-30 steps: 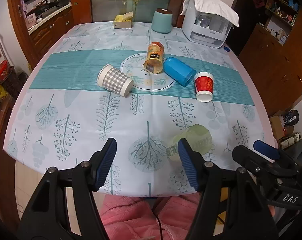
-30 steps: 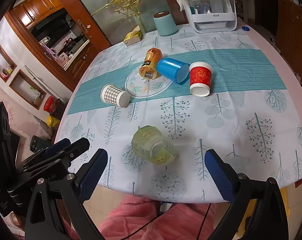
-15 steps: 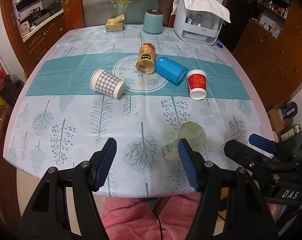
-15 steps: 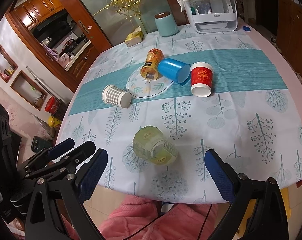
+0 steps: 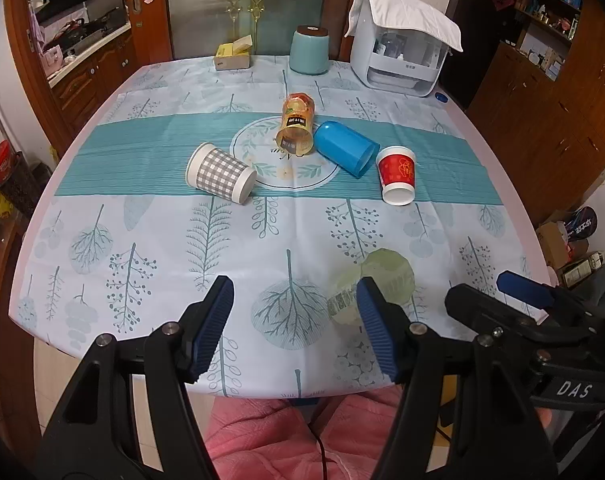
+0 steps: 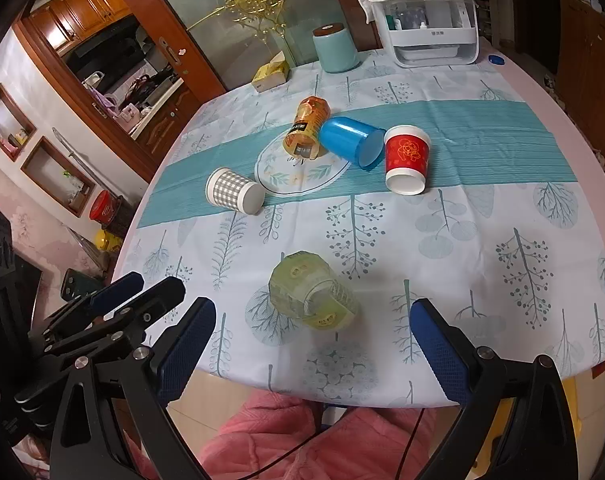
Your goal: Flip cup upright
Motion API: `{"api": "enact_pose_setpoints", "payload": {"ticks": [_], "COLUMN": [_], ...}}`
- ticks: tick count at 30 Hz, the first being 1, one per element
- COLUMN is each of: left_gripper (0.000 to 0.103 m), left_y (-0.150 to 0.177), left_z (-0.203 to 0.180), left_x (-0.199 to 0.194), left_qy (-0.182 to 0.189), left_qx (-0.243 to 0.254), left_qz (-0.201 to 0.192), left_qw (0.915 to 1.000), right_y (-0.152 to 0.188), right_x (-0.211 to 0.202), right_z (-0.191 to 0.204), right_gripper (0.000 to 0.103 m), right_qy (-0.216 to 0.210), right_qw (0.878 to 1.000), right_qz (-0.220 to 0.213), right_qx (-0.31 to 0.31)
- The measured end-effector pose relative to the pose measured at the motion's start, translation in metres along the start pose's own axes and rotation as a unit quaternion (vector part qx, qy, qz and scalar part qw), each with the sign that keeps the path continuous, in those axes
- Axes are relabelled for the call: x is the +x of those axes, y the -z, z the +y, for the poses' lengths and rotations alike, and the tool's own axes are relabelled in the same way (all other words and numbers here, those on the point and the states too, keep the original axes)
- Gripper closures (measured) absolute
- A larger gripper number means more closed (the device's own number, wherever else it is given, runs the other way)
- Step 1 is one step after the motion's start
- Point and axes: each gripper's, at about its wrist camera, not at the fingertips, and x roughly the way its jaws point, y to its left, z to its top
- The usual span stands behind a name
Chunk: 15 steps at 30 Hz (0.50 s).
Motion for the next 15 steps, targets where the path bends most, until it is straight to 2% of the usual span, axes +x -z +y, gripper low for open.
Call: {"api": "enact_pose_setpoints", "payload": {"ticks": [15], "left_gripper": [0.042], "left_y": [0.0016], "left_z": [0.0014], "left_x": [0.0003], "left_qy": [-0.009], "left_qx": [-0.002], "left_qz": [0.0], "left_qw": [1.0], "right_y": [-0.001], "right_x": [0.009], "right_z": [0.0025], "right_gripper": [0.004], "right_qy": [-0.003], "right_qw": [1.0], "right_qz": [0.013], "right_qx": [-0.007]}}
